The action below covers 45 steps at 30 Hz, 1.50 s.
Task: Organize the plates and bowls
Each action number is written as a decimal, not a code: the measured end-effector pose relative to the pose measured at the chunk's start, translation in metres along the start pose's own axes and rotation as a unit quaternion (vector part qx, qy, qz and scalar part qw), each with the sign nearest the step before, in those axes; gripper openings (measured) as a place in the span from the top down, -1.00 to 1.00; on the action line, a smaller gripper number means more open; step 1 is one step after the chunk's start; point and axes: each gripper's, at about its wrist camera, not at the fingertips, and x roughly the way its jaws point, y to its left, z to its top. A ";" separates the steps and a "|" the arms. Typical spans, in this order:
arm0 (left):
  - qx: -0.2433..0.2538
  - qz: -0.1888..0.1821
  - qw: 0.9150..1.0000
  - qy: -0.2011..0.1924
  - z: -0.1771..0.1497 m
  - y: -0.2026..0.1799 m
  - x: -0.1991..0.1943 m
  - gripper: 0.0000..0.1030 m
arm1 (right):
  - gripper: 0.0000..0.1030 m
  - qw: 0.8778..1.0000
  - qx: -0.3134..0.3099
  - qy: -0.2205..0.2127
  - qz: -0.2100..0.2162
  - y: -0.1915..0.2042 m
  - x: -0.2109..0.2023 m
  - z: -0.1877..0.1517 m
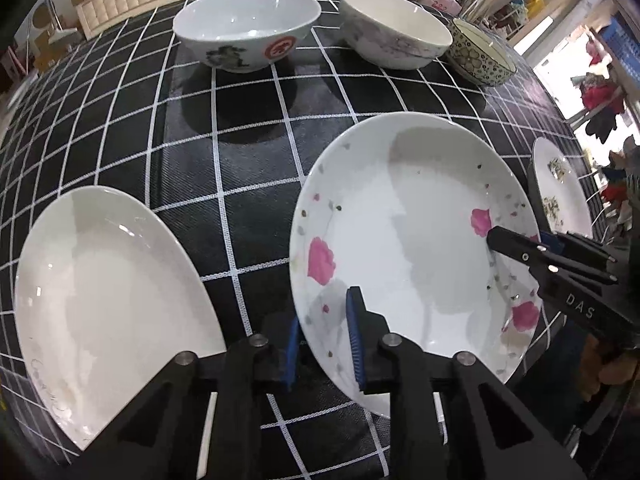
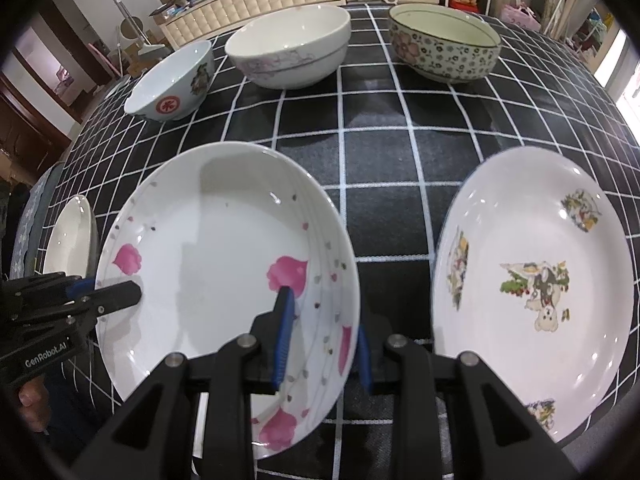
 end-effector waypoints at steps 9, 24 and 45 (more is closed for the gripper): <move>0.013 0.013 1.000 -0.006 -0.002 -0.004 -0.001 0.61 | 0.44 1.000 0.014 -0.003 -0.003 0.000 -0.001 0.000; -0.016 0.002 1.000 -0.021 -0.011 0.001 -0.018 0.61 | 0.59 0.999 0.021 -0.027 -0.007 0.007 -0.023 0.002; -0.076 0.029 0.994 -0.071 -0.040 0.064 -0.084 0.62 | 0.60 0.998 -0.036 -0.041 0.035 0.093 -0.031 0.021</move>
